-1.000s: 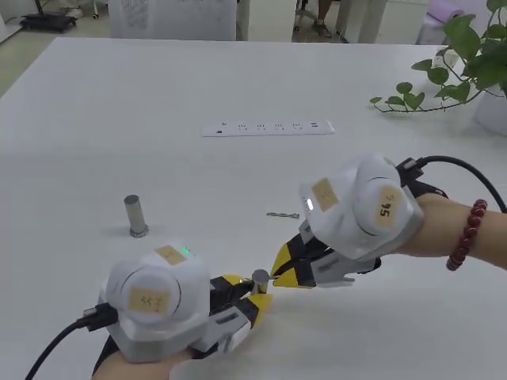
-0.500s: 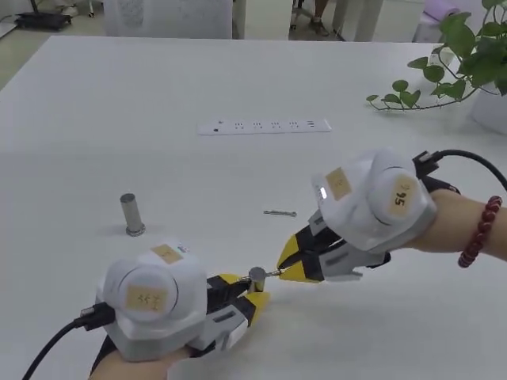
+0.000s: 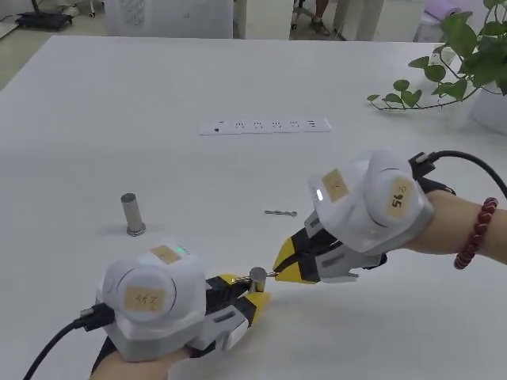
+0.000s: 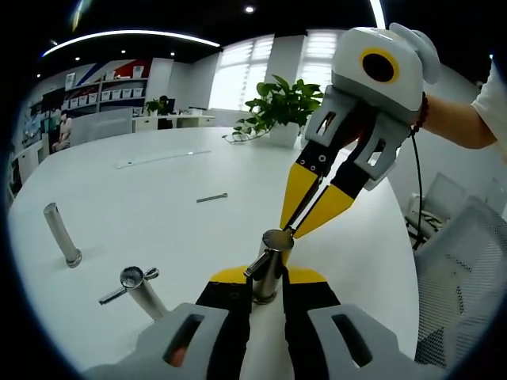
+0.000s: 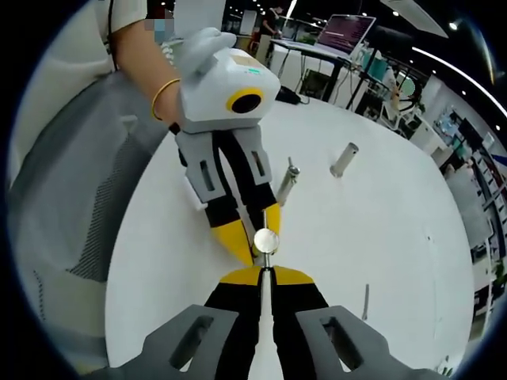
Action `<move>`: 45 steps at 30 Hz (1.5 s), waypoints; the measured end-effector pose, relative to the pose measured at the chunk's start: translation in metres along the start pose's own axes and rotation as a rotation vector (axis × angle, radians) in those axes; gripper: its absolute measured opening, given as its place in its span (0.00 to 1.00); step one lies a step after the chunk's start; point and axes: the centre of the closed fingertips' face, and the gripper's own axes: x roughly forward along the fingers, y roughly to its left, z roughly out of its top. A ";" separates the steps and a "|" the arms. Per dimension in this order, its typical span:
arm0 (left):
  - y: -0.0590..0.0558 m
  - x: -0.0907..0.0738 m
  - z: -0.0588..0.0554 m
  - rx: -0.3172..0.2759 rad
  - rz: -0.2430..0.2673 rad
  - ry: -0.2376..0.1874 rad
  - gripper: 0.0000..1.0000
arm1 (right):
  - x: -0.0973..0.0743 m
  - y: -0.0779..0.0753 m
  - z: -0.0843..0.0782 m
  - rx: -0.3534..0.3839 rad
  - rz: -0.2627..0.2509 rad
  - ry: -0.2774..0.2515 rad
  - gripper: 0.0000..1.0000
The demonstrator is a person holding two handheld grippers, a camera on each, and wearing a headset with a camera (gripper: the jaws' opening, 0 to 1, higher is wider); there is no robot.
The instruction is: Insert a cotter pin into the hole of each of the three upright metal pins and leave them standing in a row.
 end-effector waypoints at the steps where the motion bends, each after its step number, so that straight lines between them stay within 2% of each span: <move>1: 0.000 0.000 0.000 -0.002 0.000 -0.001 0.13 | 0.000 0.000 0.001 0.002 0.000 -0.003 0.05; 23: 0.000 0.001 -0.002 -0.007 0.001 0.002 0.13 | 0.002 0.000 0.003 0.023 -0.006 -0.009 0.05; 26: 0.000 0.001 -0.003 -0.007 0.004 0.005 0.13 | 0.003 0.001 0.003 0.067 -0.005 -0.020 0.06; 32: 0.001 0.001 -0.003 -0.003 0.005 0.007 0.14 | 0.004 0.002 0.003 0.103 -0.001 -0.025 0.13; 36: 0.003 0.000 -0.005 -0.002 0.013 0.015 0.17 | 0.004 0.002 0.011 0.179 0.003 -0.081 0.17; 40: 0.004 -0.003 -0.004 -0.001 0.015 0.017 0.19 | 0.005 0.000 0.018 0.224 -0.008 -0.124 0.20; 45: 0.003 -0.006 -0.006 0.018 0.009 0.034 0.22 | 0.010 0.003 0.018 0.224 -0.004 -0.120 0.20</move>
